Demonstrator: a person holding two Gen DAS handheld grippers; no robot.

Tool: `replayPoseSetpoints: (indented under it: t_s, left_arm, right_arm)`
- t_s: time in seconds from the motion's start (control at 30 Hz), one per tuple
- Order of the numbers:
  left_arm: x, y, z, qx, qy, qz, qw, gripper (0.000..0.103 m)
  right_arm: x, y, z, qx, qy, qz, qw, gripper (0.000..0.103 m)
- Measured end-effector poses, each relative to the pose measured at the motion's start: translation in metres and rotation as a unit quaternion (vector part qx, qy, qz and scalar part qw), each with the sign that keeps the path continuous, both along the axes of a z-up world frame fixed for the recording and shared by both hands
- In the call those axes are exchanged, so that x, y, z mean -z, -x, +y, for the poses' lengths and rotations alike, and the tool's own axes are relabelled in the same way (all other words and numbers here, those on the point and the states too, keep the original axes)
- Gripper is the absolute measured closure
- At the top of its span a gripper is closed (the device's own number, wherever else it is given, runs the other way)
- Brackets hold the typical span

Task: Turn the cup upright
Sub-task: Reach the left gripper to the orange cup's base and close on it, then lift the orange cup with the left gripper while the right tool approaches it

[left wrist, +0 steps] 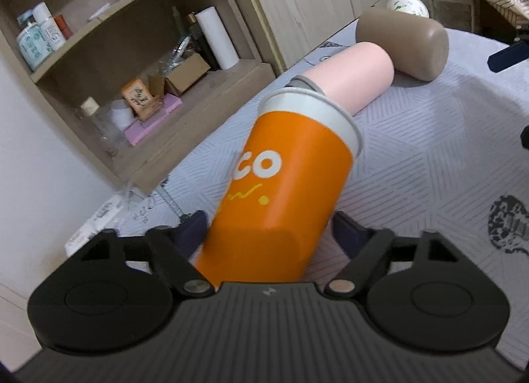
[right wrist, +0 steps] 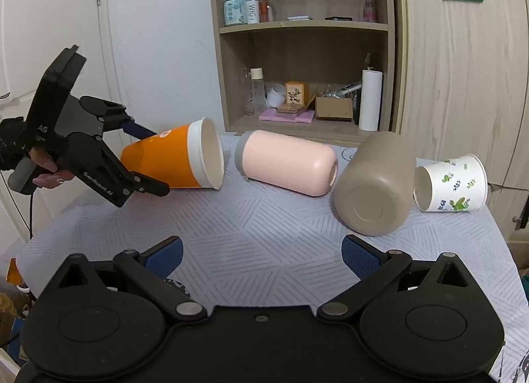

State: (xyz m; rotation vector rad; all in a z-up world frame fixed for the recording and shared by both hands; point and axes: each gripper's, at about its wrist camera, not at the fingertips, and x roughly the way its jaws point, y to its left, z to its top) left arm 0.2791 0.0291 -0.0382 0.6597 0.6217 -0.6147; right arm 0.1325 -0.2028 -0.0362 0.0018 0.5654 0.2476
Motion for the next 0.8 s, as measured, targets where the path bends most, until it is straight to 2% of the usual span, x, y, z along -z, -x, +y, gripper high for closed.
replayPoseSetpoints:
  t_s: [0.23, 0.53, 0.8]
  left_arm:
    - [-0.009, 0.013, -0.003, 0.007, 0.022, 0.02, 0.9995, 0.035]
    - [-0.022, 0.028, -0.008, -0.068, 0.057, 0.097, 0.9913, 0.036]
    - [-0.029, 0.062, -0.028, -0.108, 0.074, 0.134, 0.9823, 0.036]
  right_arm:
    - [0.004, 0.001, -0.004, 0.003, -0.005, 0.005, 1.0, 0.0]
    - [0.004, 0.008, -0.011, 0.001, -0.02, 0.008, 1.0, 0.0]
    - [0.007, 0.022, -0.022, -0.004, -0.036, 0.014, 0.999, 0.0]
